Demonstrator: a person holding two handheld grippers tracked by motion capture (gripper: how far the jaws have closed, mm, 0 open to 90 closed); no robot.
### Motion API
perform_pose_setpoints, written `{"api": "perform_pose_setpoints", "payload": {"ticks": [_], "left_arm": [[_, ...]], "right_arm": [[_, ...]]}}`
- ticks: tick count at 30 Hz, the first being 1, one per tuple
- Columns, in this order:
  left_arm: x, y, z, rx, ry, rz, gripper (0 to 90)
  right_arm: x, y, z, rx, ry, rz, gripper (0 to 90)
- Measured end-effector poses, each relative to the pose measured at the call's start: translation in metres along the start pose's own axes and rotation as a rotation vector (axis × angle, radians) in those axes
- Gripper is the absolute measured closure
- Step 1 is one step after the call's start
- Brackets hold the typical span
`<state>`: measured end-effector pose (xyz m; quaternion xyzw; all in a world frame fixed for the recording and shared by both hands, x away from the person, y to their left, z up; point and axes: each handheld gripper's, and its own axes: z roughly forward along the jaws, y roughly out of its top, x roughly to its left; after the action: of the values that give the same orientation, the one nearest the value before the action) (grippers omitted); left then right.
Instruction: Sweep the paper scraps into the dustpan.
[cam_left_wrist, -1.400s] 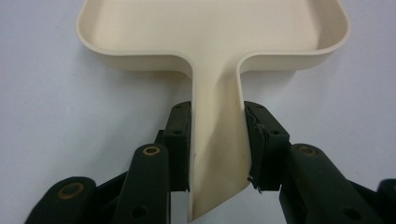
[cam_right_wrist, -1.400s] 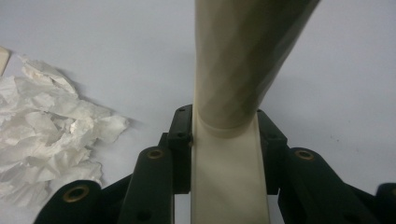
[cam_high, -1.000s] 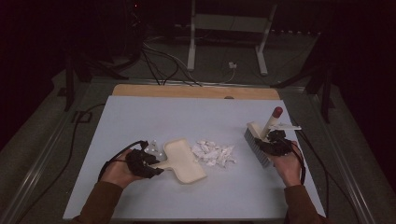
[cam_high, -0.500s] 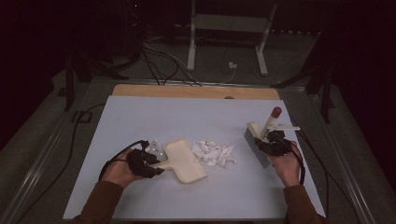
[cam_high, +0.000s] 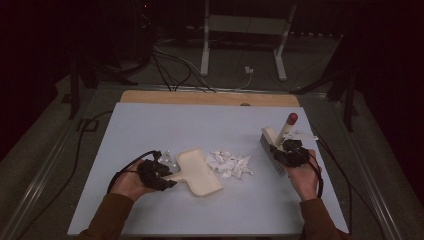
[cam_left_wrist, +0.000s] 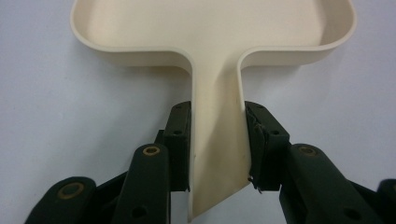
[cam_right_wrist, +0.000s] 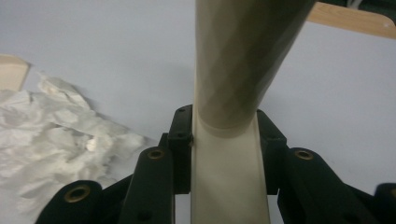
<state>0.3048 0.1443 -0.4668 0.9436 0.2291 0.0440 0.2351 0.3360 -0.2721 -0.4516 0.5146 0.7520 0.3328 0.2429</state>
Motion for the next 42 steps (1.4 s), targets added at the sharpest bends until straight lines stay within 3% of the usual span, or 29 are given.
{"api": "perform_pose_setpoints", "payload": {"ticks": [7, 27, 42], "left_arm": [[0.002, 0.003, 0.004, 0.003, 0.001, -0.004, 65.9], [0.001, 0.010, 0.009, 0.018, 0.007, 0.001, 65.9], [0.001, 0.013, 0.010, 0.021, 0.003, 0.008, 65.9]], "right_arm": [[0.015, 0.008, 0.006, 0.024, 0.010, -0.047, 67.1], [0.032, 0.005, 0.020, 0.074, 0.016, -0.033, 67.1], [0.051, 0.006, 0.023, 0.079, 0.035, -0.057, 67.1]]}}
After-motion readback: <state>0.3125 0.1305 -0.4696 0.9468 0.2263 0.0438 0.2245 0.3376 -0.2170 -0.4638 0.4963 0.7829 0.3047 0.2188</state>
